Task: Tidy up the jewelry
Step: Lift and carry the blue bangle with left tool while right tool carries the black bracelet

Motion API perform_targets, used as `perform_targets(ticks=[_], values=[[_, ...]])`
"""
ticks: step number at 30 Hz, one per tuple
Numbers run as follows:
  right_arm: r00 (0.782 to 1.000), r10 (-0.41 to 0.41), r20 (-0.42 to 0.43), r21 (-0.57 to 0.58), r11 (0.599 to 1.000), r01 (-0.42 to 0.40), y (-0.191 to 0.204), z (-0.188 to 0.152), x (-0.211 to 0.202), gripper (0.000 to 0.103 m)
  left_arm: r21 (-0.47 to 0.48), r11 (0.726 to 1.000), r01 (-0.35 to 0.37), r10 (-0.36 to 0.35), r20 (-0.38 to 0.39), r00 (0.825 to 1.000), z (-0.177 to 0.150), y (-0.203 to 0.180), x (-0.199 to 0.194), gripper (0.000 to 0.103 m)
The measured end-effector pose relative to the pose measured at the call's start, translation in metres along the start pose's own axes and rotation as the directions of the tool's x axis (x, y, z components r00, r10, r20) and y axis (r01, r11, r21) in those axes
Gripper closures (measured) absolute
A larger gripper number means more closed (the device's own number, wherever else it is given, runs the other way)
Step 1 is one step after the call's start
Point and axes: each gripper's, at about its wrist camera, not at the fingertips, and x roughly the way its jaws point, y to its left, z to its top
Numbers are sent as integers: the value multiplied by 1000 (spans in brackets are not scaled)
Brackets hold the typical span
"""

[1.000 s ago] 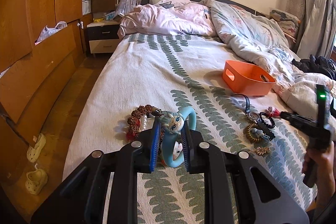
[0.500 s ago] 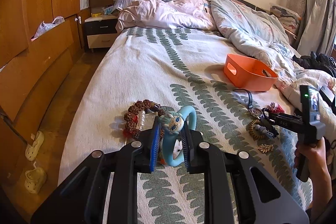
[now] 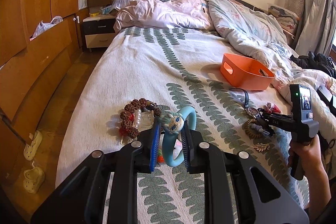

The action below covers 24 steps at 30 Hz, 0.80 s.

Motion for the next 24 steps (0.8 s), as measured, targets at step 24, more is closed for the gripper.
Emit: perform_targets(ticks=[24], values=[[977,109,182,74,989,-124,-14,9,-99,92,-13,1000,-6,7,24,1000,3,4,-10,83]])
